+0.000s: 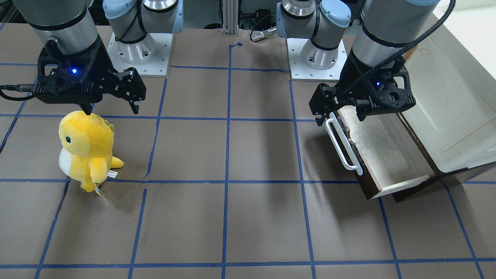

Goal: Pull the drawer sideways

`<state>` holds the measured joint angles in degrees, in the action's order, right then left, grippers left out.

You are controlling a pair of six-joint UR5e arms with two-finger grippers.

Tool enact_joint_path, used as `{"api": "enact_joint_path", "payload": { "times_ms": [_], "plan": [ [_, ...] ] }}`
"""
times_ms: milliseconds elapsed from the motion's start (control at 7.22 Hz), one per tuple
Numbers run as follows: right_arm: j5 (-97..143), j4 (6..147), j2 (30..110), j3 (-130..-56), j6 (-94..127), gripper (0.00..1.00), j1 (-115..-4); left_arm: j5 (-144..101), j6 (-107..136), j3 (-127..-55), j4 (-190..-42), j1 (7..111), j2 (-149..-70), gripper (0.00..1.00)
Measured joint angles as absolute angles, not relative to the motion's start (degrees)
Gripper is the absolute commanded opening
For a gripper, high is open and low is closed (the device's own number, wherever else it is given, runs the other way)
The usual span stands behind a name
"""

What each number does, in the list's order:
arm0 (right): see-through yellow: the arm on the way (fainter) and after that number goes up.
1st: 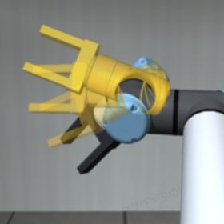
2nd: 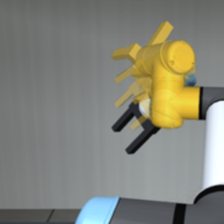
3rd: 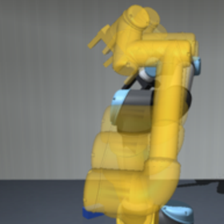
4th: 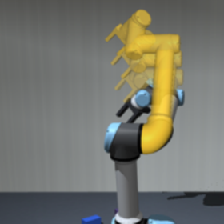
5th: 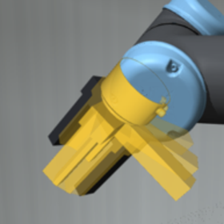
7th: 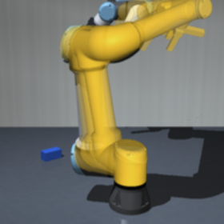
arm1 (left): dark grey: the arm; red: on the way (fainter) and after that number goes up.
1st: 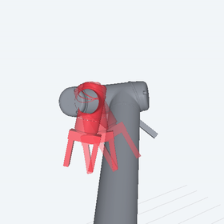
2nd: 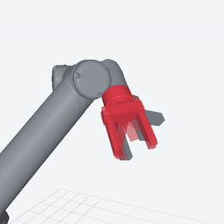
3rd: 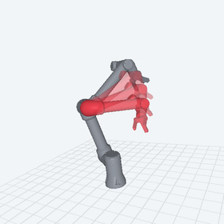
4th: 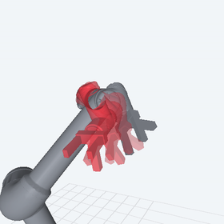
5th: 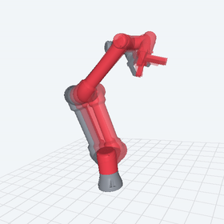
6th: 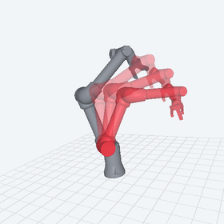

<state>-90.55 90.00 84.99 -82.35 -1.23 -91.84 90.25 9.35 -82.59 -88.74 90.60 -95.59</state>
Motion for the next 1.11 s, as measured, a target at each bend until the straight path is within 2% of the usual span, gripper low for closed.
{"api": "enact_joint_path", "payload": {
  "times_ms": [1108],
  "plan": [
    [-90.55,90.00,84.99,-82.35,-1.23,1.00,-91.85,90.41,-3.41,-86.47,-88.61,89.52,-92.73,1.00]
  ]
}}
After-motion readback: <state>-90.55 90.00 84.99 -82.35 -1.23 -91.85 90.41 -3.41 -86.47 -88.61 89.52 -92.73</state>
